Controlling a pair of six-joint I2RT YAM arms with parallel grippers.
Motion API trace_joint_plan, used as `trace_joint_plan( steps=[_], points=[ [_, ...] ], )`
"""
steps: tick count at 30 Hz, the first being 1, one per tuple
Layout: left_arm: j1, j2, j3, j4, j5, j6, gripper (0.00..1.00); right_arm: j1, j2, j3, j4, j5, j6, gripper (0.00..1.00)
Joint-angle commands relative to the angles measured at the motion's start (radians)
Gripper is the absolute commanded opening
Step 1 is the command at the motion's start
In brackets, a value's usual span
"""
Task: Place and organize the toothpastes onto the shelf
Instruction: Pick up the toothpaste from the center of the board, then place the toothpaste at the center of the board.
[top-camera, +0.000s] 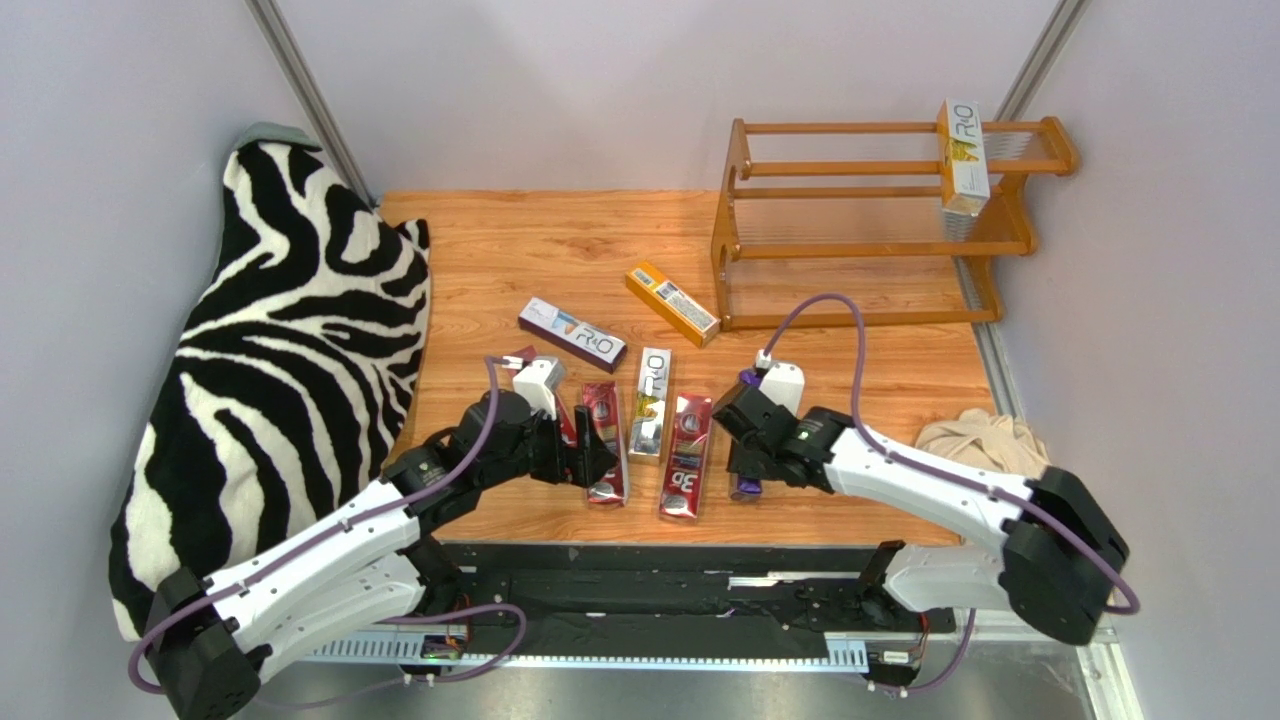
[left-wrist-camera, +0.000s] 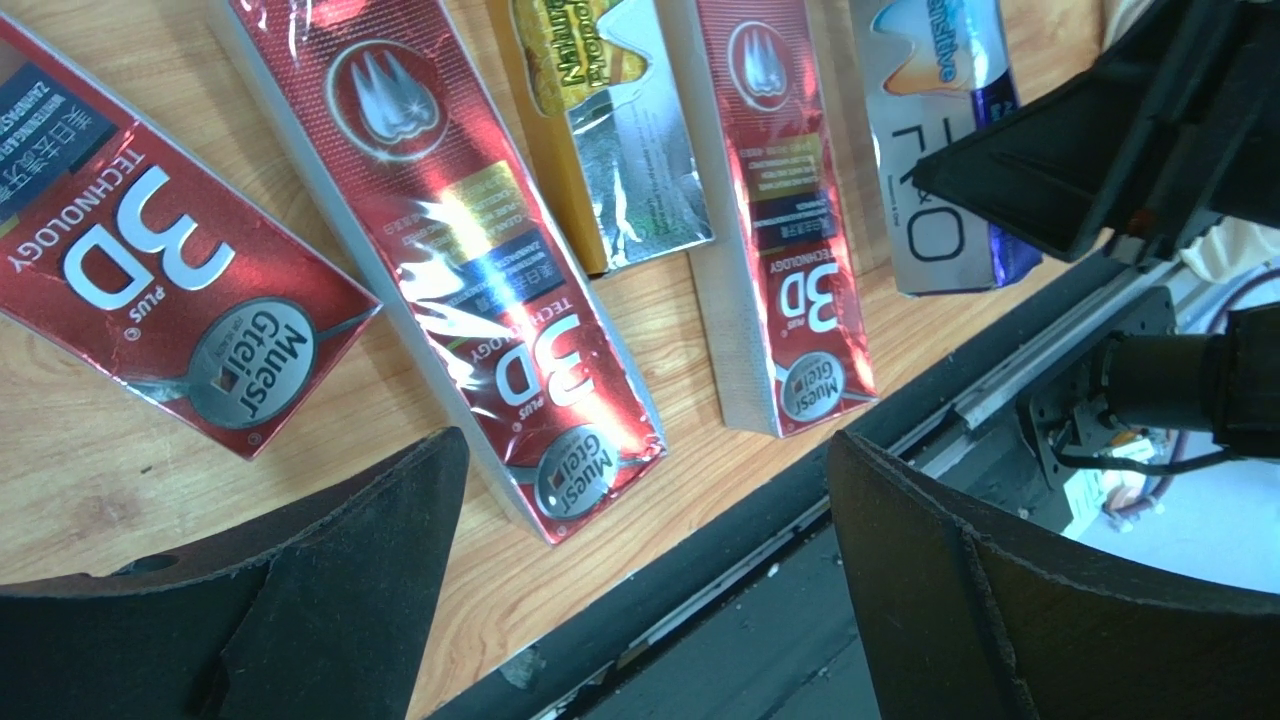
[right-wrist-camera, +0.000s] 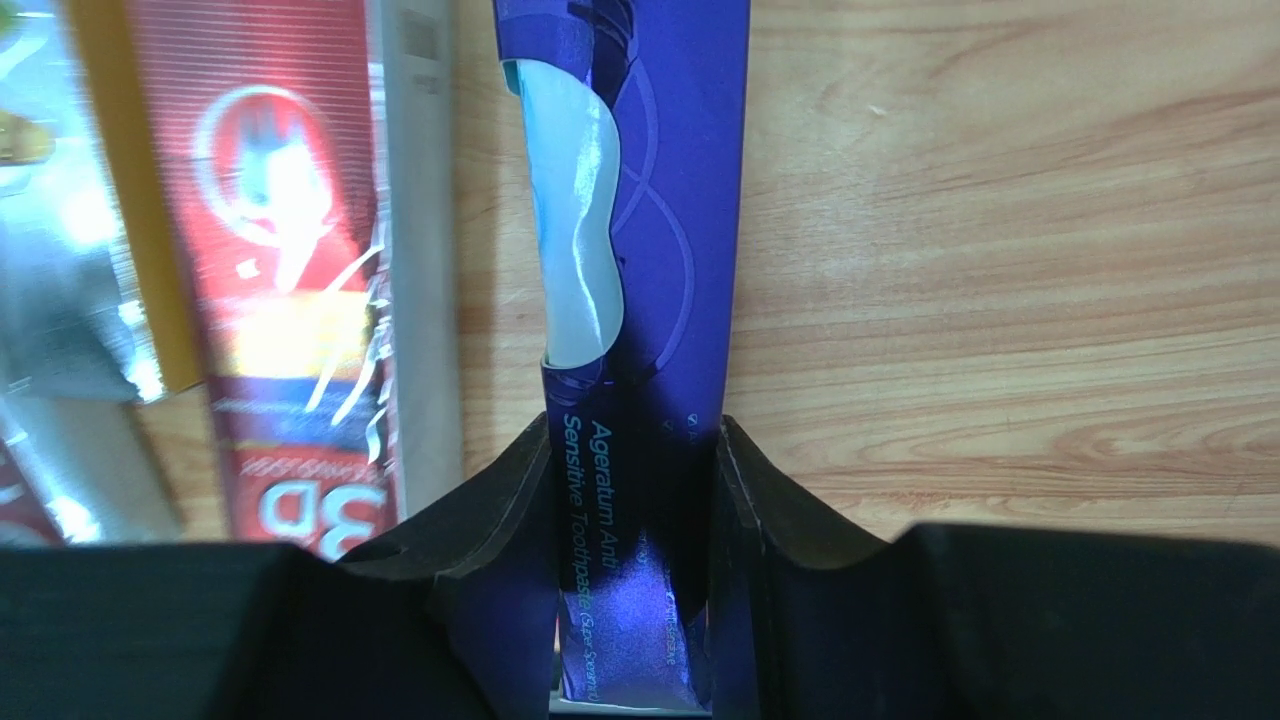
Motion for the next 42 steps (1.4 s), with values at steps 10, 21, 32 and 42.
trace_joint_plan(
  steps=[10,21,32,42],
  points=[
    [0.000,-0.021,0.047,0.281,0.240,-0.032,0.99,0.015,-0.524,-0.024,0.172,-0.327,-0.241,0.26],
    [0.000,-0.008,-0.044,0.841,0.562,-0.124,0.99,0.015,-0.702,-0.099,0.413,-0.752,-0.255,0.27],
    [0.000,0.035,-0.031,0.917,0.622,-0.147,0.99,0.015,-0.748,-0.111,0.497,-0.849,-0.226,0.27],
    [-0.003,0.105,-0.033,1.075,0.643,-0.223,0.96,0.023,-0.737,-0.125,0.533,-0.873,-0.201,0.27]
  ],
)
